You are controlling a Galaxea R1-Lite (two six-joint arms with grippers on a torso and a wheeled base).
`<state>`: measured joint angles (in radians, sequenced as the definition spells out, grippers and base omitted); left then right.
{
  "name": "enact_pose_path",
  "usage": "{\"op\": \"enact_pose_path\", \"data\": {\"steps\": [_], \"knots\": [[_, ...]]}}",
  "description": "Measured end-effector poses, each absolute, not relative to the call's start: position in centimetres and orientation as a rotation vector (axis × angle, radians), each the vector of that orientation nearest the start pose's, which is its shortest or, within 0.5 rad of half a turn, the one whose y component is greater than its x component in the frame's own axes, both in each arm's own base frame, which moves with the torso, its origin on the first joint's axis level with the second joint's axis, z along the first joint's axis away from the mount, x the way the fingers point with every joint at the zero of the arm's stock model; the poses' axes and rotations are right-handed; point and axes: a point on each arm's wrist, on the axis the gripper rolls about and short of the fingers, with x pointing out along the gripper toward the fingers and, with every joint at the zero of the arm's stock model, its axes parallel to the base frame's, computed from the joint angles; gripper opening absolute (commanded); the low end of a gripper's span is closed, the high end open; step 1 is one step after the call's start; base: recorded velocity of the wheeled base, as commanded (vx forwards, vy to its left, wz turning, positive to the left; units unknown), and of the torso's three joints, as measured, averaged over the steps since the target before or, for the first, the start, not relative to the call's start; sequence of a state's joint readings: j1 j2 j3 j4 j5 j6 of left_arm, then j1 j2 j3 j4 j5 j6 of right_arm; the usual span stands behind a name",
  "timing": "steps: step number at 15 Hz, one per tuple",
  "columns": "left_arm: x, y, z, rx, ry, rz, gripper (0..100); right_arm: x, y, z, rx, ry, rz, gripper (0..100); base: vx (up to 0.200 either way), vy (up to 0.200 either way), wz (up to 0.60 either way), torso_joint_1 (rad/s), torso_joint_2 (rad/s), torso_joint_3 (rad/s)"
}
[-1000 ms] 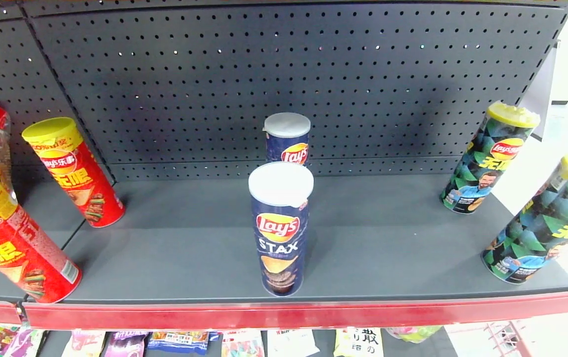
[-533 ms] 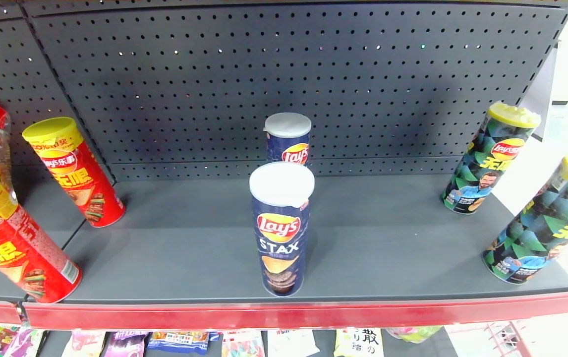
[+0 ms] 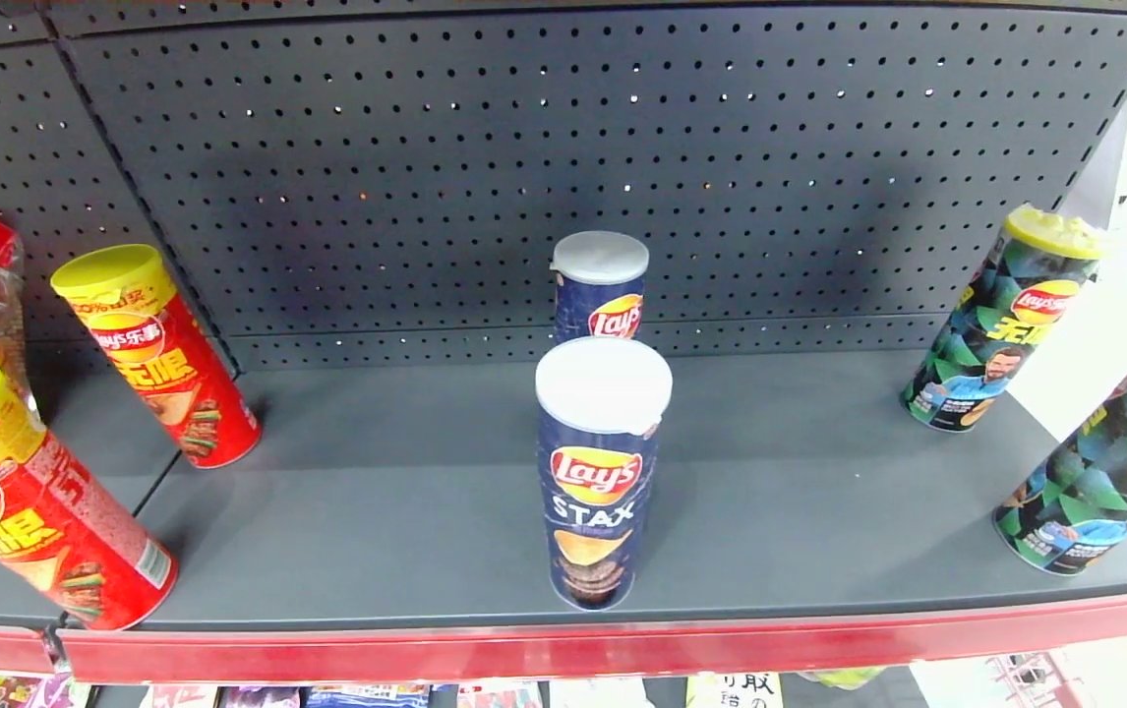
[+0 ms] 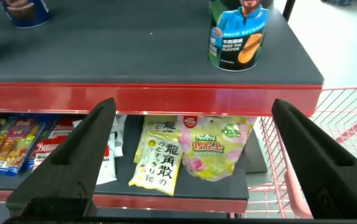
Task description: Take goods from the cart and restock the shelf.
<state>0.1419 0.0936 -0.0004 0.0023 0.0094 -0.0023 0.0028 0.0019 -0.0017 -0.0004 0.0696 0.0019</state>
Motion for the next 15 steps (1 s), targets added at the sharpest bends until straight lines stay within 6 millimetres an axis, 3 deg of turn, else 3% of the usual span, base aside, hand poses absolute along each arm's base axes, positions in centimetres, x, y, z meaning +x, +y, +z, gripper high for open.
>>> {"op": "enact_pose_path", "data": {"steps": [15], "knots": [[-1.56,-0.20,7.70,-0.009,0.096,0.151,100,-2.28,0.15,7.60,0.003,0.000,0.071,100,0.000,0.000,0.00,0.000,0.00,0.000]]}}
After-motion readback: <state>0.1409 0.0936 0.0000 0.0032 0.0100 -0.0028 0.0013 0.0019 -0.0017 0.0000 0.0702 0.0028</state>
